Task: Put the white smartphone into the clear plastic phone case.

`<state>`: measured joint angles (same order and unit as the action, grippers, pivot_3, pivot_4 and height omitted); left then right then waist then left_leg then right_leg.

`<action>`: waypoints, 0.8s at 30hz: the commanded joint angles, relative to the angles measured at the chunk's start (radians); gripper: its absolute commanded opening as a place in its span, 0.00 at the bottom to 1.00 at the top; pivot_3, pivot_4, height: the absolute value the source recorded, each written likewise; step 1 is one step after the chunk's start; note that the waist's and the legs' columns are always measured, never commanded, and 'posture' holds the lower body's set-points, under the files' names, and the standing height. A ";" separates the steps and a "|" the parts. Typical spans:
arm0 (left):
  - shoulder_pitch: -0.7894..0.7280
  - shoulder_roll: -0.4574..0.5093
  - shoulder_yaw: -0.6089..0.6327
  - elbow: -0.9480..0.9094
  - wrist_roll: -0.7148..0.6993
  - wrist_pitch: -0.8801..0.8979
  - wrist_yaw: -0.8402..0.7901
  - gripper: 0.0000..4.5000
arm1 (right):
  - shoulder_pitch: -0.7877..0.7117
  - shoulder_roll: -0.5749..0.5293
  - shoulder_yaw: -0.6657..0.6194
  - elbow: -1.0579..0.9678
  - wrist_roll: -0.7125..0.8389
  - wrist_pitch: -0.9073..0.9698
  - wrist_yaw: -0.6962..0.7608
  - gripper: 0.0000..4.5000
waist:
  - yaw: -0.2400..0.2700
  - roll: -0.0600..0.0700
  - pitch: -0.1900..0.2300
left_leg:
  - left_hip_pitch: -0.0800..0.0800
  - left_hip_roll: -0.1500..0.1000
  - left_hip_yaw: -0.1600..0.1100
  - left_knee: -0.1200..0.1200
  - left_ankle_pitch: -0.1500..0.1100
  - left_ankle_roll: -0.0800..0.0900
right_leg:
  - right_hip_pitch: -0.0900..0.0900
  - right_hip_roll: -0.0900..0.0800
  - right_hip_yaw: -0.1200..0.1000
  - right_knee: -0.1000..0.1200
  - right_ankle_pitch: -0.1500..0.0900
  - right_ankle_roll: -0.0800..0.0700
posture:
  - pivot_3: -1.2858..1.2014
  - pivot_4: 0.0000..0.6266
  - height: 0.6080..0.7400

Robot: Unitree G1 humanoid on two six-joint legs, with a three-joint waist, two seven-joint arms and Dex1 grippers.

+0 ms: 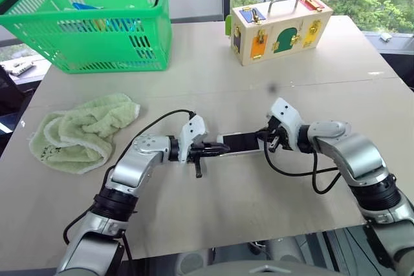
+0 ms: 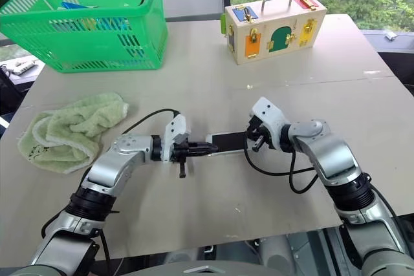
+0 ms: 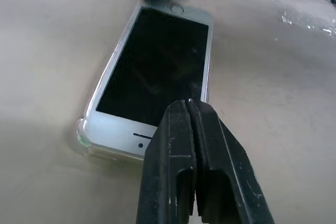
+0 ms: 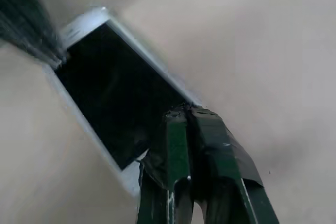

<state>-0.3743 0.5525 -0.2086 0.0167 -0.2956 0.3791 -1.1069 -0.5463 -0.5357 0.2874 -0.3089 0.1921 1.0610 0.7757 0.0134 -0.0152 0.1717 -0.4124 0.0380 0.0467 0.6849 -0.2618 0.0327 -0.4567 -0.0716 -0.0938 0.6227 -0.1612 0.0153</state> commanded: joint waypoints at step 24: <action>0.036 -0.015 -0.012 -0.011 0.043 0.001 0.060 0.02 | -0.014 0.045 0.114 0.418 -0.046 -0.283 0.130 0.00 | -0.001 -0.004 -0.039 | 0.018 0.004 -0.001 -0.003 0.000 -0.001 | 0.011 0.000 0.002 0.001 -0.001 -0.001 | 0.52 0.24 1.00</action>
<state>-0.3463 0.5361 -0.2100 0.0126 -0.2584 0.3774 -1.0455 -0.6310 -0.4854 0.3856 0.0632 0.1359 0.7735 0.9020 0.0123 -0.0194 0.1332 -0.3948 0.0421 0.0457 0.6822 -0.2623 0.0321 -0.4454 -0.0716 -0.0916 0.6238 -0.1618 0.0148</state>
